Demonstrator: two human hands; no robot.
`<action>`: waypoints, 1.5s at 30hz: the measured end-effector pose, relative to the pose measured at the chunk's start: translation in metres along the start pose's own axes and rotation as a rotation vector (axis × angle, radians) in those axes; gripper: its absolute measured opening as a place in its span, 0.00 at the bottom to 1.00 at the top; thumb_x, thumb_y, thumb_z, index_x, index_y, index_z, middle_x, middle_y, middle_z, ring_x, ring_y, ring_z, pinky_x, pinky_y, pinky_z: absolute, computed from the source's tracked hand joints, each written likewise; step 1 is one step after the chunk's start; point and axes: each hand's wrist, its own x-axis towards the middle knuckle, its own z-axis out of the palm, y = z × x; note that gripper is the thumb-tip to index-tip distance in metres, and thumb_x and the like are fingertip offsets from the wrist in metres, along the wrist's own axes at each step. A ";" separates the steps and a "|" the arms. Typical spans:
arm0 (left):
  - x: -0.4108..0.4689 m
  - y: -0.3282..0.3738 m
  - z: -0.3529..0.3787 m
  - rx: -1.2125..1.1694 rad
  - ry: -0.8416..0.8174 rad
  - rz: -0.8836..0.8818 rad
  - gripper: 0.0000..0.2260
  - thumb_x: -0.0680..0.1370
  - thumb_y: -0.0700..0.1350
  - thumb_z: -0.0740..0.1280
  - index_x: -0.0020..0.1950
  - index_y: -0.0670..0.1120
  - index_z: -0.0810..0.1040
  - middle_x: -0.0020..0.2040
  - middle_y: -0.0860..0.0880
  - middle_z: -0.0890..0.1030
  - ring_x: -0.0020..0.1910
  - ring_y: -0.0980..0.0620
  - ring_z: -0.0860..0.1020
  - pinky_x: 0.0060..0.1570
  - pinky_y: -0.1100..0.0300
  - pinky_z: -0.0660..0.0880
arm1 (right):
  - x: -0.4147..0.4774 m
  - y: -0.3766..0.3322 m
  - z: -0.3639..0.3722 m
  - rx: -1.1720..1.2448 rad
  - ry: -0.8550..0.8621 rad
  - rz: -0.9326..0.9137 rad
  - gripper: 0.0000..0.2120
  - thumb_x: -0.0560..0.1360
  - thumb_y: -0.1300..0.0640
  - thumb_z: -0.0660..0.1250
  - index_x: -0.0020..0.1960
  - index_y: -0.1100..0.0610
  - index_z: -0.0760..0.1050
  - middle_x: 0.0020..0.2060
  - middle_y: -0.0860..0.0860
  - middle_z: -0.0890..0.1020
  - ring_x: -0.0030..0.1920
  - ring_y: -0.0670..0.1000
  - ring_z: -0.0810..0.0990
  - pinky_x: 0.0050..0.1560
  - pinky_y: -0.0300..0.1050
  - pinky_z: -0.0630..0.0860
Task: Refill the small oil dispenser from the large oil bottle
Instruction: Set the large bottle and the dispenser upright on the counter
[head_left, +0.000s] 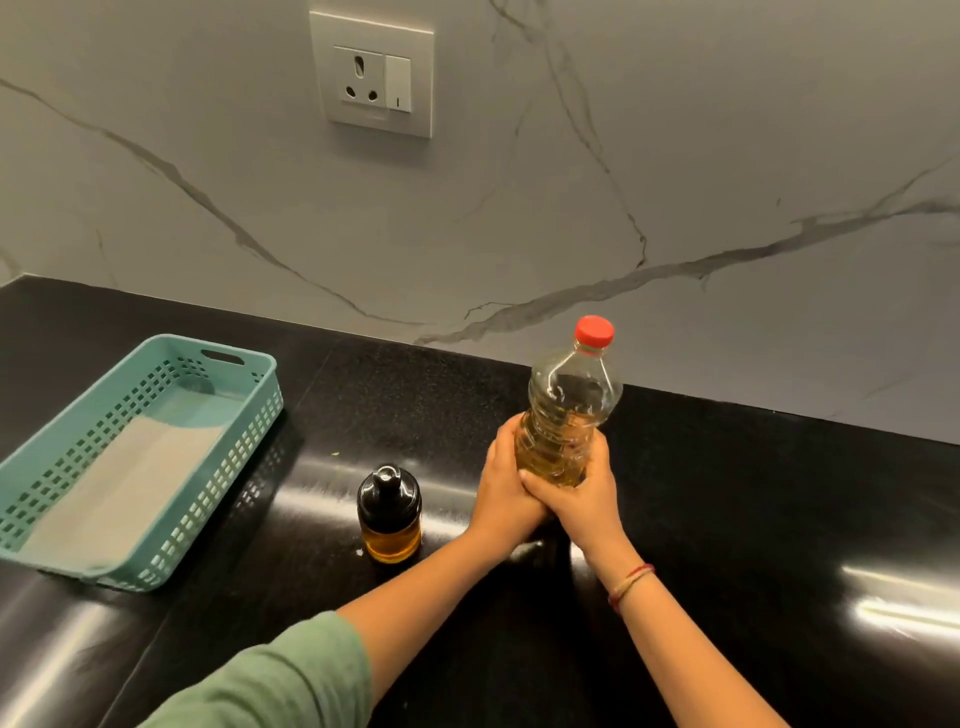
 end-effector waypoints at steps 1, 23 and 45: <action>0.010 0.000 0.003 -0.003 0.015 -0.010 0.34 0.67 0.48 0.76 0.69 0.57 0.65 0.61 0.54 0.74 0.58 0.61 0.75 0.57 0.62 0.76 | 0.011 0.000 0.000 -0.005 -0.006 -0.002 0.39 0.58 0.57 0.80 0.64 0.54 0.66 0.54 0.47 0.79 0.55 0.43 0.79 0.53 0.34 0.75; 0.167 -0.019 0.039 0.036 0.126 -0.060 0.30 0.69 0.49 0.73 0.68 0.54 0.66 0.61 0.49 0.76 0.58 0.52 0.77 0.58 0.57 0.75 | 0.174 0.032 0.014 0.025 -0.058 -0.037 0.36 0.63 0.63 0.78 0.65 0.50 0.64 0.57 0.51 0.77 0.59 0.50 0.77 0.62 0.46 0.74; 0.031 0.012 0.033 0.081 0.101 -0.100 0.39 0.73 0.42 0.72 0.77 0.52 0.53 0.75 0.47 0.57 0.74 0.47 0.60 0.72 0.50 0.63 | 0.037 0.001 -0.011 0.149 -0.090 0.164 0.41 0.70 0.59 0.74 0.75 0.49 0.56 0.72 0.53 0.64 0.73 0.51 0.61 0.72 0.52 0.60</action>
